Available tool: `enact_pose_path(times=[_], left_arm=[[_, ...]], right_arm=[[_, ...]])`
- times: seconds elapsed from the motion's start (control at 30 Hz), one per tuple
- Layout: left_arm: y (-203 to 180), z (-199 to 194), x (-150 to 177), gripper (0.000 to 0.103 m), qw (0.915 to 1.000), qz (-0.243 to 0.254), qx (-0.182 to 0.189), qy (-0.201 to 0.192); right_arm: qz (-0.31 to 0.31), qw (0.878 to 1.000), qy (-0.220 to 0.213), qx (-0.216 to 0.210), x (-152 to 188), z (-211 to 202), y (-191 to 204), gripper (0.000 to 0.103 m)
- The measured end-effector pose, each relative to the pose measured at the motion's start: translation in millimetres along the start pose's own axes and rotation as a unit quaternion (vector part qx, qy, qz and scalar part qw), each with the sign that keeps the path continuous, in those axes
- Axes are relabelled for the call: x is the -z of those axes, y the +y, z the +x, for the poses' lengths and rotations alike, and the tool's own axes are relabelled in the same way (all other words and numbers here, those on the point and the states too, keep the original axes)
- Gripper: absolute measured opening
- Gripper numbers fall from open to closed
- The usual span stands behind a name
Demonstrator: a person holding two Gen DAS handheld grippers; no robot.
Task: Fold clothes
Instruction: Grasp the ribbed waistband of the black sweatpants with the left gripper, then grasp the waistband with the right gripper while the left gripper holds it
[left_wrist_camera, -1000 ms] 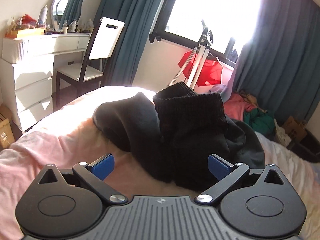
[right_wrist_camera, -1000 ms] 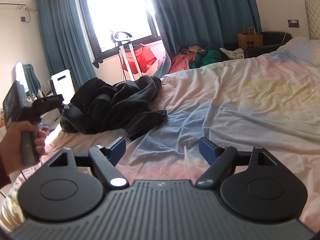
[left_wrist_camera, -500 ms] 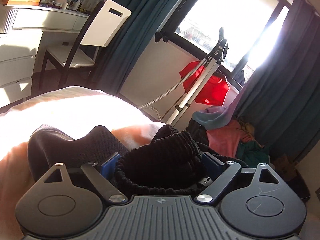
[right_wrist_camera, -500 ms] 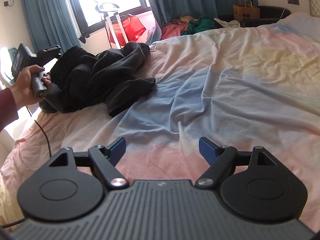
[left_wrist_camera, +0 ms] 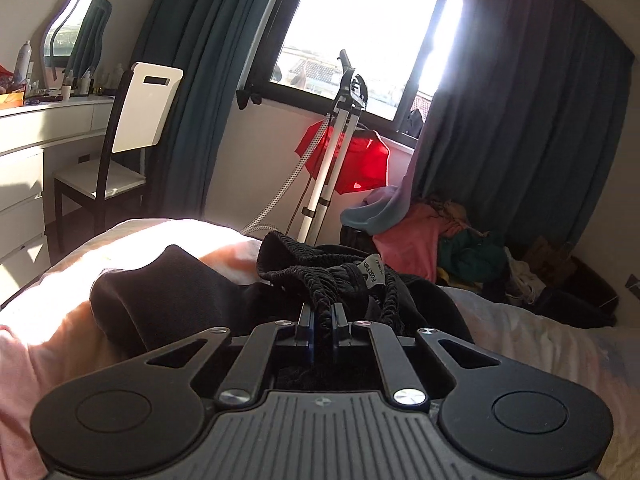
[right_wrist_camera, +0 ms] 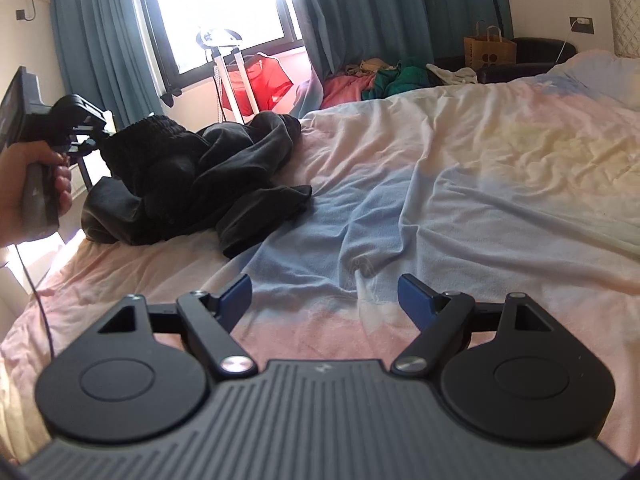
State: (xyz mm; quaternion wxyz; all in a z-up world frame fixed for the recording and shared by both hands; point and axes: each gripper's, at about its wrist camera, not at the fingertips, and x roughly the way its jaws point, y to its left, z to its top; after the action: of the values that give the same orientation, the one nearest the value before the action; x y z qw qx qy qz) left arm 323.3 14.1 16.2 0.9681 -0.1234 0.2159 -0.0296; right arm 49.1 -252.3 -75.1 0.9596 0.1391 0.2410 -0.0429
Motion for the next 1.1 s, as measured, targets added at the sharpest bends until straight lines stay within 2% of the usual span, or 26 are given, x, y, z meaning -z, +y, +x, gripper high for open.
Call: enact_pose_path(times=[0.13, 0.27, 0.37, 0.47, 0.57, 0.67, 0.73, 0.77, 0.87, 0.97, 1.1], left_arm=[[-12.2, -74.9, 43.1, 0.007, 0.9998, 0.005, 0.012, -0.013], [-12.0, -145.3, 99.7, 0.007, 0.9998, -0.006, 0.016, -0.004], [-5.0, -170.9, 141.3, 0.008, 0.9989, -0.004, 0.020, 0.042], [9.0, -175.5, 161.0, 0.008, 0.9962, -0.024, 0.023, 0.081], [21.7, -177.9, 159.7, 0.009, 0.9948, -0.037, 0.029, 0.091], [31.6, -178.6, 149.7, 0.012, 0.9938, -0.058, 0.044, 0.085], [36.7, -179.5, 143.5, 0.022, 0.9939, -0.066, 0.044, 0.077], [41.5, -179.8, 140.4, 0.031, 0.9934, -0.075, 0.041, 0.076], [63.5, -177.9, 130.9, 0.041, 0.9882, -0.119, 0.046, 0.085], [85.9, -175.0, 123.8, 0.054, 0.9827, -0.155, 0.044, 0.090], [108.3, -167.6, 118.8, 0.055, 0.9810, -0.166, 0.017, 0.099]], right_arm=[[-0.005, 1.000, -0.021, -0.005, -2.7, -19.6, 0.9, 0.082], [-0.004, 0.999, -0.041, -0.017, -2.5, -38.1, -1.0, 0.082], [-0.007, 0.999, -0.039, -0.028, -1.1, -43.6, -1.2, 0.082], [-0.011, 0.998, -0.025, -0.052, 1.0, -43.6, 2.5, 0.082], [-0.017, 0.997, -0.007, -0.080, 3.2, -42.0, 7.6, 0.082], [-0.029, 0.993, 0.019, -0.112, 2.6, -36.3, 19.0, 0.082], [-0.035, 0.990, 0.033, -0.130, 0.7, -28.7, 29.6, 0.082], [-0.032, 0.989, 0.043, -0.136, 0.2, -23.4, 35.4, 0.082], [-0.011, 0.987, 0.078, -0.143, 0.6, -1.4, 54.9, 0.082], [-0.008, 0.986, 0.077, -0.151, -3.6, 17.9, 81.7, 0.082], [-0.060, 0.984, 0.048, -0.160, -39.7, 48.8, 128.7, 0.082]])
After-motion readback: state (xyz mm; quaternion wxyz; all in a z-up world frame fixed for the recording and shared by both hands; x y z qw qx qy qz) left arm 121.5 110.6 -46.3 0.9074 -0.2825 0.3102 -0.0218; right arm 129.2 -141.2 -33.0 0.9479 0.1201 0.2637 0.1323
